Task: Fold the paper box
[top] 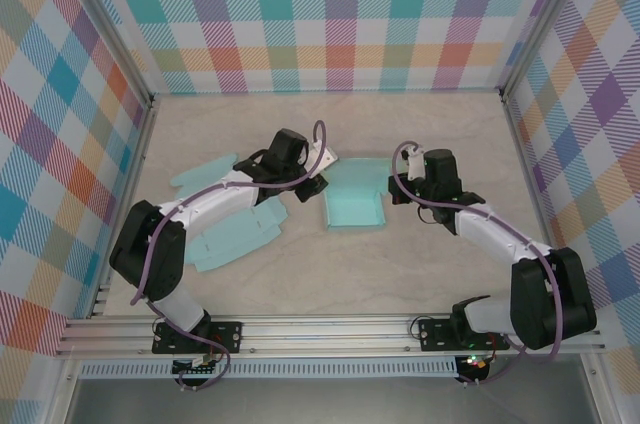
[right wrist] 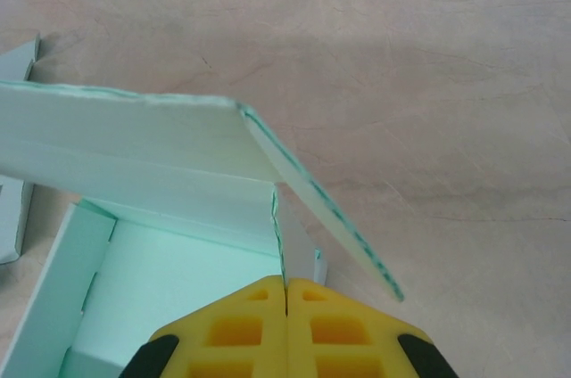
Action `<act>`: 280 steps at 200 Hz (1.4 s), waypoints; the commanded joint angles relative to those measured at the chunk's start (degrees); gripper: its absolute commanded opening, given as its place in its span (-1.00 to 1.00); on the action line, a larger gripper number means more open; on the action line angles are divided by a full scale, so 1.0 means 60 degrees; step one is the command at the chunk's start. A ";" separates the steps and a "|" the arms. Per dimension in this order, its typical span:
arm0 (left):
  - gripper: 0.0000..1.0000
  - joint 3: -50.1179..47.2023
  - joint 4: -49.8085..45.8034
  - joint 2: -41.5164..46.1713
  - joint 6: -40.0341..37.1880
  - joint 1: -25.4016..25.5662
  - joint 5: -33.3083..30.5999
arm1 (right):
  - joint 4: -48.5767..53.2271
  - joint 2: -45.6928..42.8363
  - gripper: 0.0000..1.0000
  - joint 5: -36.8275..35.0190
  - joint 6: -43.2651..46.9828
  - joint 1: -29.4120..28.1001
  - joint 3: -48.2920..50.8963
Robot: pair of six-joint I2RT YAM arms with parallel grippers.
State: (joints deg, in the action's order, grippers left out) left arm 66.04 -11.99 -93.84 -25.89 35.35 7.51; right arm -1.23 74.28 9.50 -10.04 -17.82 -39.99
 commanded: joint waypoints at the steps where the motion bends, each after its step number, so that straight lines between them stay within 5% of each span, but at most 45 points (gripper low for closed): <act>1: -0.44 -0.0434 0.1024 0.0544 0.1190 0.0279 -0.1281 | 0.0119 -0.0287 -1.00 -0.0397 0.0054 -0.0205 -0.0016; 48: -0.52 -0.0720 0.1884 0.0516 0.1708 0.0731 -0.2163 | 0.0347 -0.0264 -1.00 -0.0823 0.0067 -0.0543 -0.0254; 101: -0.86 -0.0841 0.2662 0.0388 0.3460 0.1102 -0.3334 | 0.0404 -0.0207 -1.00 -0.1795 -0.0606 -0.1257 -0.0308; 140: -0.87 -0.0888 0.2847 0.0246 0.5003 0.1334 -0.3492 | 0.0281 0.0068 -1.00 -0.2951 -0.0817 -0.1896 -0.0529; 212: -0.86 -0.0363 0.3801 -0.0795 0.5172 0.1721 -0.4551 | -0.0275 0.1198 -1.00 -0.4066 0.0138 -0.2010 -0.1891; 280: -0.85 0.0406 0.3917 -0.2007 0.6448 0.1721 -0.5393 | -0.0691 0.2392 -1.00 -0.3930 -0.0024 -0.2017 -0.2585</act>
State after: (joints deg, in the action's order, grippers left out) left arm 66.76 8.27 -104.86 8.34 44.16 -25.61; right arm -0.69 87.53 -18.24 -9.58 -28.80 -54.39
